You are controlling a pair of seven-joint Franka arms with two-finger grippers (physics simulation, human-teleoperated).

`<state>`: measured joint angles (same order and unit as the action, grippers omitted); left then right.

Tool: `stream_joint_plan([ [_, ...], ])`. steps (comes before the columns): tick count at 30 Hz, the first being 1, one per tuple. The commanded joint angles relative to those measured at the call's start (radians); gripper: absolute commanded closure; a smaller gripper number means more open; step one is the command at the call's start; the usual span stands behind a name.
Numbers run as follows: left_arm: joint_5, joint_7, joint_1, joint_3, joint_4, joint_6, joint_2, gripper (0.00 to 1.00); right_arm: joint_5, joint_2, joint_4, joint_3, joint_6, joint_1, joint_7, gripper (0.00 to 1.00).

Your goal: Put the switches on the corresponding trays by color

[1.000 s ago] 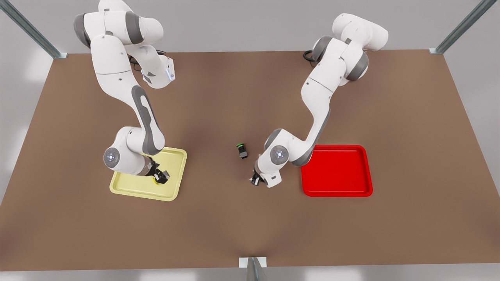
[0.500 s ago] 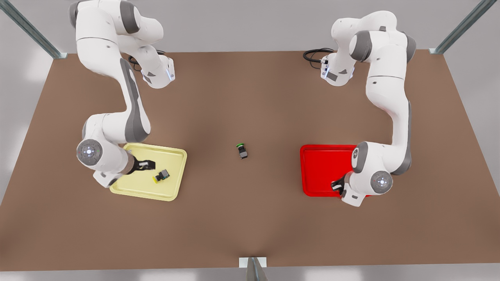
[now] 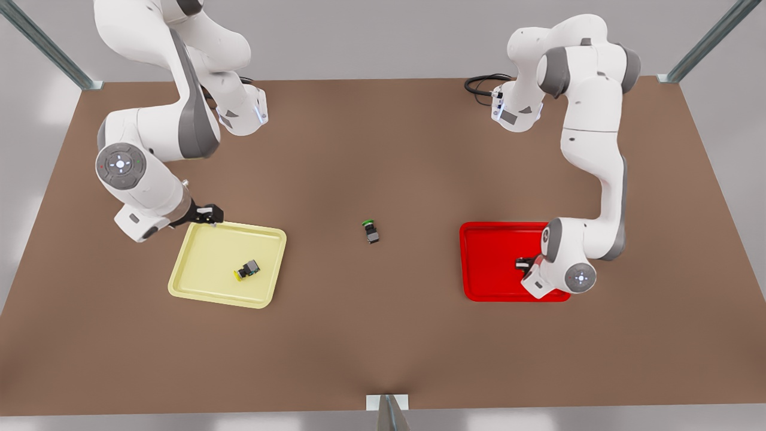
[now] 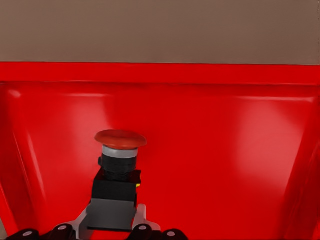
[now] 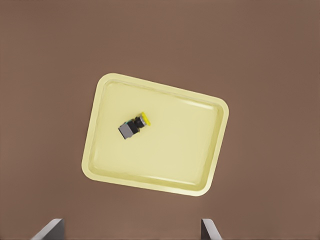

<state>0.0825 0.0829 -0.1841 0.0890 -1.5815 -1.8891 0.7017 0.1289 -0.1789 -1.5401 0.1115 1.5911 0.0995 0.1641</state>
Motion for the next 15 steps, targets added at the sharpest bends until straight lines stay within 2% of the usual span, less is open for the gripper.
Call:
stream_joint_plan([
  [1, 0.069, 0.001, 0.0, 0.0, 0.0, 0.001, -0.001, 0.0, 0.0, 0.001, 0.0, 0.0, 0.0, 0.0, 0.0, 0.0],
  [7, 0.069, 0.0, -0.002, -0.002, -0.015, 0.015, -0.054, 0.0, 0.0, 0.002, 0.002, -0.001, -0.014, 0.0, 0.0, 0.0],
  [10, 0.06, 0.055, -0.037, -0.014, 0.015, 0.044, -0.172, 0.0, -0.002, 0.012, 0.003, 0.0, -0.022, -0.007, 0.0, 0.0],
  [15, -0.065, 0.052, 0.003, -0.006, 0.153, 0.313, -0.402, 0.0, -0.003, 0.013, 0.003, 0.0, -0.023, -0.008, 0.0, 0.0],
])
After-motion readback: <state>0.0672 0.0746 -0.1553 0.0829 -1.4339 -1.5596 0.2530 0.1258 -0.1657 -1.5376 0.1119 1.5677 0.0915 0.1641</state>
